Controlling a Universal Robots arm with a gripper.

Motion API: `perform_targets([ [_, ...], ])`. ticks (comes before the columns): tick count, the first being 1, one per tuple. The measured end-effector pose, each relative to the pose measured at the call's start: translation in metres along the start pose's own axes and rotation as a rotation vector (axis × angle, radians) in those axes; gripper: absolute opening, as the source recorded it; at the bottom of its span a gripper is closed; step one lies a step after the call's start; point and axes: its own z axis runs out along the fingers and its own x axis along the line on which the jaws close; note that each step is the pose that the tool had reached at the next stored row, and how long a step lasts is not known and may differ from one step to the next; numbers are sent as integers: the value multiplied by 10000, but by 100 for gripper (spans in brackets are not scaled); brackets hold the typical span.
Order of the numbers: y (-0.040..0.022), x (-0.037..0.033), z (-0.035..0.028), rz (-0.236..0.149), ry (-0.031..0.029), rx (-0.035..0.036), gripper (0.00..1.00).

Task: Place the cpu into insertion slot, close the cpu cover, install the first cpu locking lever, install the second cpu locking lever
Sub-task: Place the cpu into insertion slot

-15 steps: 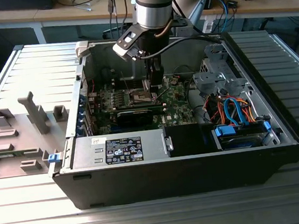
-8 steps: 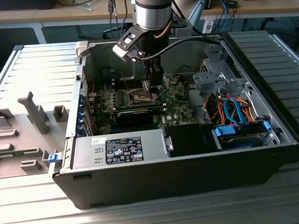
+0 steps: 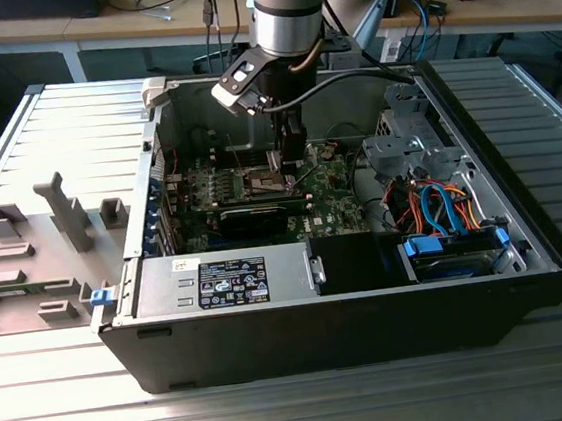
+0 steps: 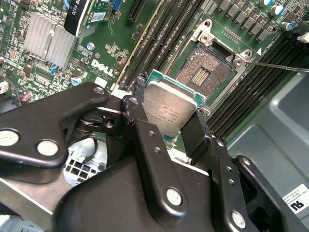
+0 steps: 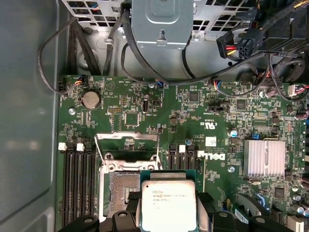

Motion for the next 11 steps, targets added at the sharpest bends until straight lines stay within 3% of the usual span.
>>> perform_targets([
  [4,-8,13,37,0,0,1,54],
  [11,-8,13,39,0,0,0,54],
])
